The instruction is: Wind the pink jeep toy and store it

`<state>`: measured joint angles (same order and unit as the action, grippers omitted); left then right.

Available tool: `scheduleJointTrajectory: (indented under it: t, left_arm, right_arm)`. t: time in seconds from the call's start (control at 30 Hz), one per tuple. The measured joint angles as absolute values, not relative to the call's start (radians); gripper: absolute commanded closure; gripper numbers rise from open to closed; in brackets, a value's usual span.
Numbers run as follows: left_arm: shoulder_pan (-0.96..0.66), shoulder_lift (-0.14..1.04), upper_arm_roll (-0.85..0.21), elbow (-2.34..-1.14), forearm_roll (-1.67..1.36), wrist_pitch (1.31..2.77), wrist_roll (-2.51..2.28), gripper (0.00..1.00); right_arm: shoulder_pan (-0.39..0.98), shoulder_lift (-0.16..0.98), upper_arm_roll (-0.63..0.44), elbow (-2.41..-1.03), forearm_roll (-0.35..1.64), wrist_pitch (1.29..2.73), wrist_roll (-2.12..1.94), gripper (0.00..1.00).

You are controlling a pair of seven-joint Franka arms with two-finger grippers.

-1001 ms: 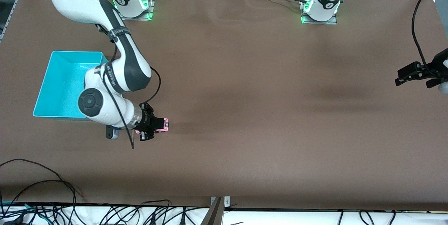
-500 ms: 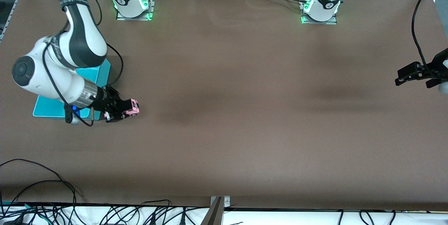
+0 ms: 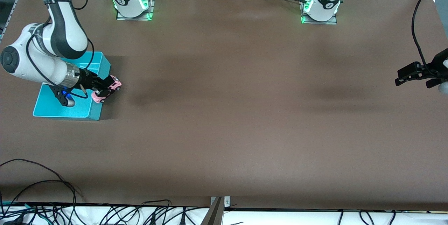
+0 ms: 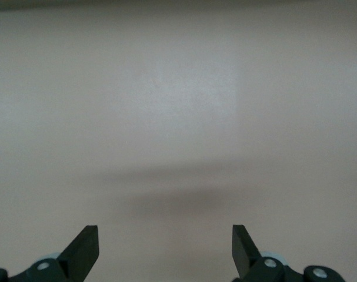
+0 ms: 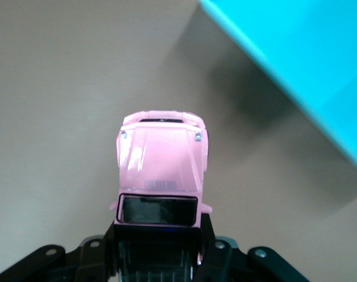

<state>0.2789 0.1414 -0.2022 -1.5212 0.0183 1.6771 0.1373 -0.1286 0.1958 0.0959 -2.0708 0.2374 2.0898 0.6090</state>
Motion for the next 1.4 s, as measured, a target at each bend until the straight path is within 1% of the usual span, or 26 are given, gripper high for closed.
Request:
scheduleJointTrajectory:
  t: [0.27, 0.63, 0.87, 1.0, 1.2, 1.4]
  left_arm:
    - [0.279, 0.141, -0.202, -1.521, 0.018, 1.677, 0.137, 0.0]
    - [0.279, 0.141, -0.202, -1.521, 0.018, 1.677, 0.137, 0.0]
    - [0.279, 0.141, -0.202, -1.521, 0.018, 1.677, 0.137, 0.0]
    - [0.279, 0.141, -0.202, -1.521, 0.018, 1.677, 0.137, 0.0]
    - [0.279, 0.141, -0.202, -1.521, 0.018, 1.677, 0.137, 0.0]
    - [0.279, 0.141, -0.202, -1.521, 0.018, 1.677, 0.137, 0.0]
  right_arm:
    - [-0.149, 0.184, 0.049, -2.092, 0.141, 2.055, 0.521, 1.0]
    - [-0.156, 0.187, -0.097, -2.126, 0.107, 2.053, 0.282, 1.0]
    - [-0.161, 0.201, -0.179, -2.177, 0.06, 2.076, 0.161, 1.0]
    - [-0.162, 0.215, -0.186, -2.206, 0.032, 2.117, 0.149, 1.0]
    - [-0.173, 0.262, -0.187, -2.246, 0.013, 2.221, 0.139, 1.0]
    - [-0.206, 0.306, -0.19, -2.252, 0.01, 2.256, 0.068, 1.0]
